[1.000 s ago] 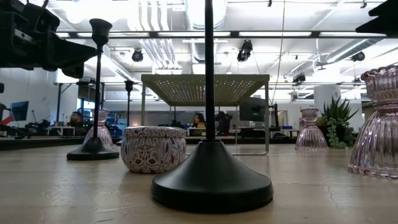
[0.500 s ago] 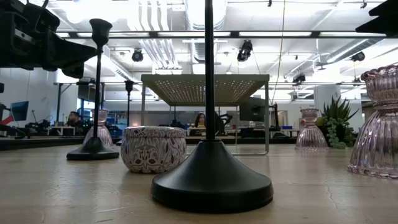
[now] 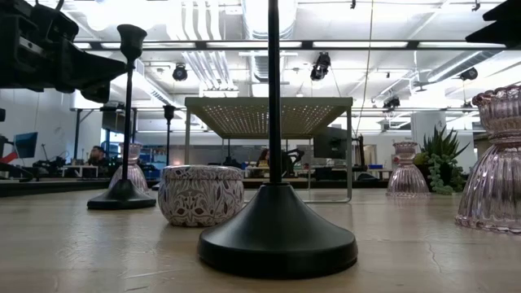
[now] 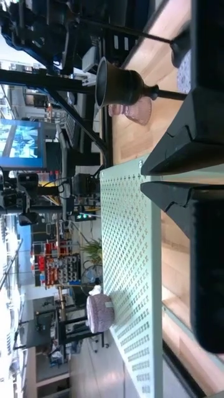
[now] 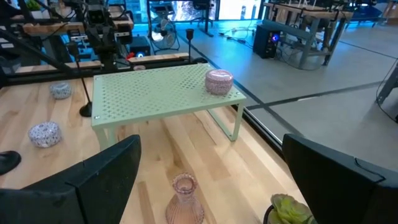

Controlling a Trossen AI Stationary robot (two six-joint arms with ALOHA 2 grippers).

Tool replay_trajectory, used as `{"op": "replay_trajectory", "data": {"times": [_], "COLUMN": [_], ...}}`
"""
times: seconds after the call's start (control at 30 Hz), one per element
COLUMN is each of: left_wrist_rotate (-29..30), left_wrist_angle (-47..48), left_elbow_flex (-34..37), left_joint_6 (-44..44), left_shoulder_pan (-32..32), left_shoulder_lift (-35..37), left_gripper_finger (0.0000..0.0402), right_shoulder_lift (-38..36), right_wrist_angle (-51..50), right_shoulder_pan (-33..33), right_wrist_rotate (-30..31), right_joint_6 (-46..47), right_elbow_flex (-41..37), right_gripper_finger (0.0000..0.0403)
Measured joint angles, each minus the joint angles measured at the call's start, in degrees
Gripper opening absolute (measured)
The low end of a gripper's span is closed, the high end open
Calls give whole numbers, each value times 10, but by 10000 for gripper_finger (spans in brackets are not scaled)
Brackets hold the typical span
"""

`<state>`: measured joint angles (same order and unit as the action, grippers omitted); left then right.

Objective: Pick & Place candle stick holders
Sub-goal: Put the right candle on the shelf

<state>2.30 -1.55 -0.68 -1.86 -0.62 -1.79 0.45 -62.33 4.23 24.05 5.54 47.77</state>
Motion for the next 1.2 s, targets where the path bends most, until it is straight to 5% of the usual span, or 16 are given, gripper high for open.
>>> {"op": "replay_trajectory", "data": {"times": [0.13, 0.3, 0.5, 0.87, 1.2], "left_wrist_rotate": [-34, -36, -44, -33, -47], "left_wrist_angle": [25, 205, 207, 375, 417], "left_elbow_flex": [-24, -136, -249, -496, -605], "left_joint_6": [16, 68, 157, 91, -37], "left_shoulder_pan": [0, 0, -2, -5, -74], "left_shoulder_lift": [-2, -9, -61, -298, -451], "left_gripper_finger": [32, 32, 30, 10, 6], "right_shoulder_lift": [0, 0, 0, 0, 0], "right_wrist_angle": [0, 0, 0, 0, 0], "right_shoulder_pan": [0, 0, 0, 0, 0], "right_wrist_rotate": [0, 0, 0, 0, 0], "right_joint_6": [0, 0, 0, 0, 0], "right_elbow_flex": [0, 0, 0, 0, 0], "right_gripper_finger": [384, 384, 384, 384, 384]}}
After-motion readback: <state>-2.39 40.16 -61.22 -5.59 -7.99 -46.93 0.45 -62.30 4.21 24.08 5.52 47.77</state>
